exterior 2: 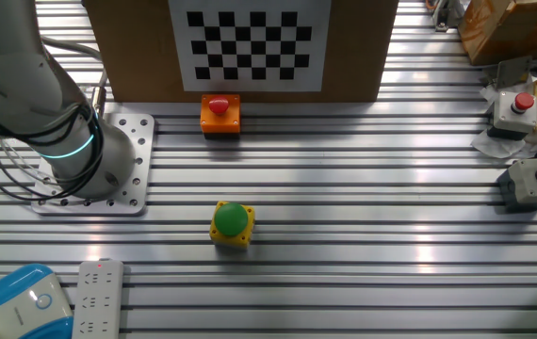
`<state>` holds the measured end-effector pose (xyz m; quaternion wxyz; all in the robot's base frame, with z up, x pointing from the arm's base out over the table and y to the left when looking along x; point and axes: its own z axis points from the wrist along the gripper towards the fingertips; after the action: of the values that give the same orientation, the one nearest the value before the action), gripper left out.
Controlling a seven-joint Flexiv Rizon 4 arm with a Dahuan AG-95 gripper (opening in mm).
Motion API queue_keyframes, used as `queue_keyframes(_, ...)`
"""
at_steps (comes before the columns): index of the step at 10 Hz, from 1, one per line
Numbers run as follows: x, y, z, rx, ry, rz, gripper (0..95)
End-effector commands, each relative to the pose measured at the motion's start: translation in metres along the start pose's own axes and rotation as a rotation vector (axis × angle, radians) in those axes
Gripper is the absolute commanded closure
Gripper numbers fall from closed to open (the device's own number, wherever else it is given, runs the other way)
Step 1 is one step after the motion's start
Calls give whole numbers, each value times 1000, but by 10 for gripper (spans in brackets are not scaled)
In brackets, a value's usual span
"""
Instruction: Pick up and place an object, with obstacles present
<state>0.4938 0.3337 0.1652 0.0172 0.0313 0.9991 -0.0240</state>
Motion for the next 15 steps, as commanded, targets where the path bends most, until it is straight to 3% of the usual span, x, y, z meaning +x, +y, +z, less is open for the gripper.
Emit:
queue_keyframes(1, 1, 1, 15, 15, -14, -5, 950)
queue_keyframes(4, 5, 3, 36, 19, -18, -6, 950)
queue_keyframes(10, 12, 4, 65, 9, -21, -24, 950)
queue_keyframes(15, 16, -1, 82, 2, -45, -43, 950)
